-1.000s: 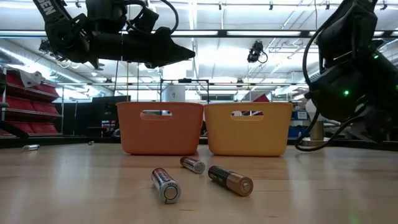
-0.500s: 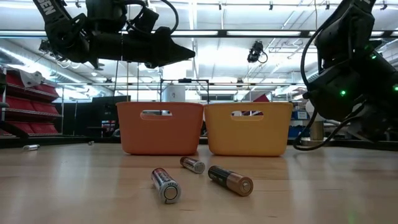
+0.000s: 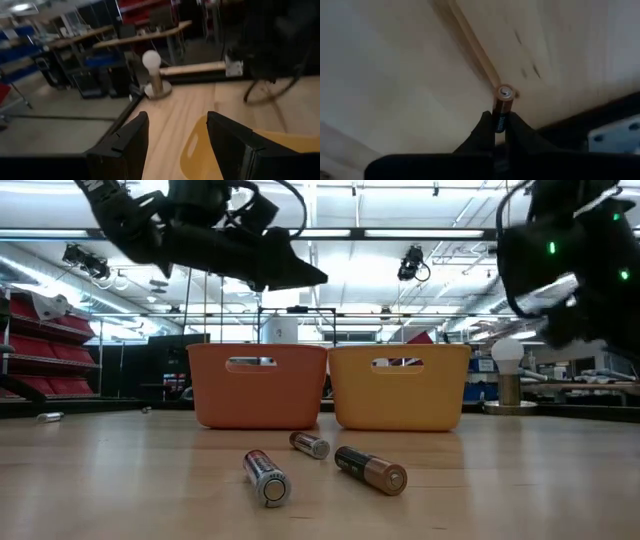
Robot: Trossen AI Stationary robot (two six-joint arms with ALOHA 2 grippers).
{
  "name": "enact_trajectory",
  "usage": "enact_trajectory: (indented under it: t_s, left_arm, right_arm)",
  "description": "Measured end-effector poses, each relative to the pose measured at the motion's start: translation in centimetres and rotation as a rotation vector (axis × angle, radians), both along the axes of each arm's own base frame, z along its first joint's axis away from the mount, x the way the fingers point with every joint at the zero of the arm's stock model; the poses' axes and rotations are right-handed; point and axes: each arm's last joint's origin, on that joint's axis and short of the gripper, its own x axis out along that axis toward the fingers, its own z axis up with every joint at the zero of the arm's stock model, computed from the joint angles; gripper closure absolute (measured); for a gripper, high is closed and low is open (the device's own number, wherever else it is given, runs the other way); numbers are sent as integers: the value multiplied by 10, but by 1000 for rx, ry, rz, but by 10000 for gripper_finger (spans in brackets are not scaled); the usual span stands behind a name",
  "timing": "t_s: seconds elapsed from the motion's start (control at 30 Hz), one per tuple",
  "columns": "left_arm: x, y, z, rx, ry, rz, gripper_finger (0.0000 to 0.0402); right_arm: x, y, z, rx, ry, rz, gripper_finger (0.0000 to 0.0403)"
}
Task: Sort batteries
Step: Put the black battery into the orange bin
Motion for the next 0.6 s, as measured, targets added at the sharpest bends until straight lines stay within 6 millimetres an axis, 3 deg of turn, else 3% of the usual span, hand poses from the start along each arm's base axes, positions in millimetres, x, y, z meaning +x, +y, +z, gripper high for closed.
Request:
enact_trajectory:
  t_s: [0.23,0.47,0.6]
  left_arm:
    - [7,1,5,-18,64,1,204]
    - [1,2,11,-14,81,68,204]
    - [-9,2,20,-13,98,107,204]
  right_arm:
    - [28,-4,31,-15,-482,8,390]
    - [79,-22,60,-62,-936,156,390]
    - [115,-41,73,-151,-1101,245,390]
